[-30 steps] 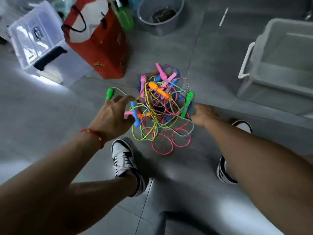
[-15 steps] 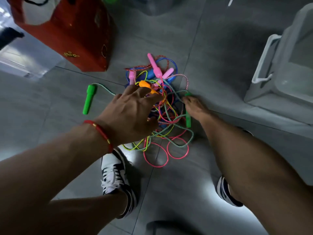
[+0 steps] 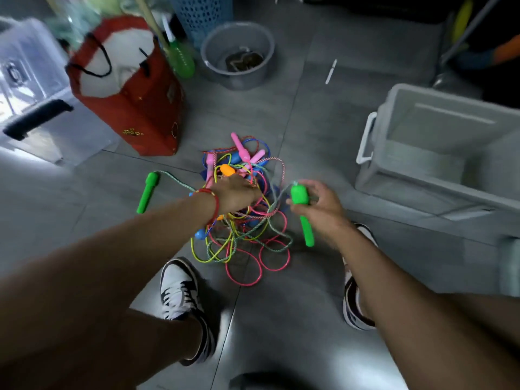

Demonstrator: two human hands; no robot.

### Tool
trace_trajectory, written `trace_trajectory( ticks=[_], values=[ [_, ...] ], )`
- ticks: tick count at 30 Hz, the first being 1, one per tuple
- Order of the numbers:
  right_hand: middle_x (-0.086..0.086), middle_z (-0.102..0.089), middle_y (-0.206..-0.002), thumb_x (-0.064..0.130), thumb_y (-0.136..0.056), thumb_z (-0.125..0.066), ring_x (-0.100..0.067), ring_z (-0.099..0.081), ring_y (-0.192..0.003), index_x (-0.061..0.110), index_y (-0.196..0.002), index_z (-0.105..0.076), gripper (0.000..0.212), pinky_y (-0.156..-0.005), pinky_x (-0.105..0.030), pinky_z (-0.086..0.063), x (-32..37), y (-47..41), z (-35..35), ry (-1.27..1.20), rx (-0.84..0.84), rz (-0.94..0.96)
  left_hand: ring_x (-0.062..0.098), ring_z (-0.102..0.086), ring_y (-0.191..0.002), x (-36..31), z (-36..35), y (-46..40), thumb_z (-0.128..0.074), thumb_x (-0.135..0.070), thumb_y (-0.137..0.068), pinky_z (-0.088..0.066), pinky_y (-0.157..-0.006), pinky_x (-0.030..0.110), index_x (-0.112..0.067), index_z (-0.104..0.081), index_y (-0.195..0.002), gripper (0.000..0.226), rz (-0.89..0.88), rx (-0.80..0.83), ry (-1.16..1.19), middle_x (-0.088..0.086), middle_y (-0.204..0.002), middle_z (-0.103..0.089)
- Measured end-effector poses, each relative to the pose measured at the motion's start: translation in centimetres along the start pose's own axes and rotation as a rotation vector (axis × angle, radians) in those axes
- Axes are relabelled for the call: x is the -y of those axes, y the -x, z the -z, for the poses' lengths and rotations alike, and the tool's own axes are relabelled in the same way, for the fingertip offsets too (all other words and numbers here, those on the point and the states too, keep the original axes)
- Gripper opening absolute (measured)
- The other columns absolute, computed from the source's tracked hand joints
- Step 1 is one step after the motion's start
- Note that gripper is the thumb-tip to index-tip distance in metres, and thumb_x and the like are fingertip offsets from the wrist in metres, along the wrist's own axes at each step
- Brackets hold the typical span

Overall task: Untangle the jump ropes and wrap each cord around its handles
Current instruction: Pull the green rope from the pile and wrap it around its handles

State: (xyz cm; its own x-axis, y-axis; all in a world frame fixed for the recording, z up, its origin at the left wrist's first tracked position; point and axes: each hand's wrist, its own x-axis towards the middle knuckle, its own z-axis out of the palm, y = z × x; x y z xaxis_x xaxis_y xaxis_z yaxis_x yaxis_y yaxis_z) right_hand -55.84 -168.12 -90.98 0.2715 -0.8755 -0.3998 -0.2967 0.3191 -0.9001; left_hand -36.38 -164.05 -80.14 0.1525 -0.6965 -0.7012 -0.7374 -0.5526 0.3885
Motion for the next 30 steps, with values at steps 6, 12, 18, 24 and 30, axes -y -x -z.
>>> trace_trajectory(
  ticks=[6, 12, 18, 24, 30],
  values=[
    [-0.015, -0.068, -0.102, -0.013, -0.080, -0.070, -0.012, -0.061, -0.091, 0.002, -0.111, -0.062, 0.036, -0.090, -0.044, -0.054, 3.7, 10.5, 2.5, 0.234, 0.520, 0.024, 0.021, -0.060, -0.070, -4.4, -5.3, 4.5, -0.057, -0.019, -0.097, -0.052, -0.062, 0.029, -0.016, -0.055, -0.079, 0.018, -0.009, 0.072, 0.574, 0.005, -0.069, -0.062],
    [-0.002, -0.050, -0.137, 0.006, -0.081, -0.076, -0.014, -0.049, -0.126, 0.011, -0.140, -0.050, 0.065, -0.104, -0.020, -0.041, 4.9, 11.6, 6.7, 0.523, 0.269, 0.302, 0.008, -0.055, -0.057, -5.4, -4.1, 9.0, -0.059, -0.016, -0.097, -0.047, -0.060, 0.022, -0.018, -0.059, -0.081, 0.016, -0.459, 0.063, 0.116, 0.002, -0.072, -0.072],
    [-0.006, -0.064, -0.076, 0.066, -0.073, -0.063, -0.007, -0.051, -0.072, 0.016, -0.081, -0.068, 0.052, -0.074, -0.040, -0.048, 5.2, 9.9, 6.8, 0.713, 0.369, 0.228, 0.026, -0.069, -0.083, 1.4, -3.5, 13.2, -0.051, -0.020, -0.096, -0.051, -0.079, 0.036, -0.011, -0.064, -0.091, 0.017, -0.647, 0.041, 0.233, 0.004, -0.084, -0.074],
    [0.004, -0.032, -0.052, 0.044, -0.069, -0.051, -0.020, -0.033, -0.059, 0.021, -0.049, -0.040, 0.032, -0.059, -0.039, -0.031, 9.0, 11.5, 4.4, 0.662, 0.472, 0.261, 0.010, -0.064, -0.073, 9.7, -8.6, 13.3, -0.066, -0.019, -0.085, -0.055, -0.071, 0.042, -0.029, -0.065, -0.076, 0.013, -0.495, 0.013, 0.205, -0.002, -0.076, -0.066],
    [0.005, -0.043, -0.055, 0.037, -0.098, -0.058, -0.003, -0.043, -0.052, 0.022, -0.063, -0.049, 0.039, -0.056, -0.023, -0.031, 7.9, 13.7, 0.8, 0.937, 0.639, 0.500, 0.014, -0.070, -0.076, 5.5, -8.7, 13.7, -0.063, -0.015, -0.097, -0.052, -0.080, 0.033, -0.002, -0.058, -0.100, 0.014, -0.513, 0.173, 0.320, 0.012, -0.078, -0.071]
  ],
)
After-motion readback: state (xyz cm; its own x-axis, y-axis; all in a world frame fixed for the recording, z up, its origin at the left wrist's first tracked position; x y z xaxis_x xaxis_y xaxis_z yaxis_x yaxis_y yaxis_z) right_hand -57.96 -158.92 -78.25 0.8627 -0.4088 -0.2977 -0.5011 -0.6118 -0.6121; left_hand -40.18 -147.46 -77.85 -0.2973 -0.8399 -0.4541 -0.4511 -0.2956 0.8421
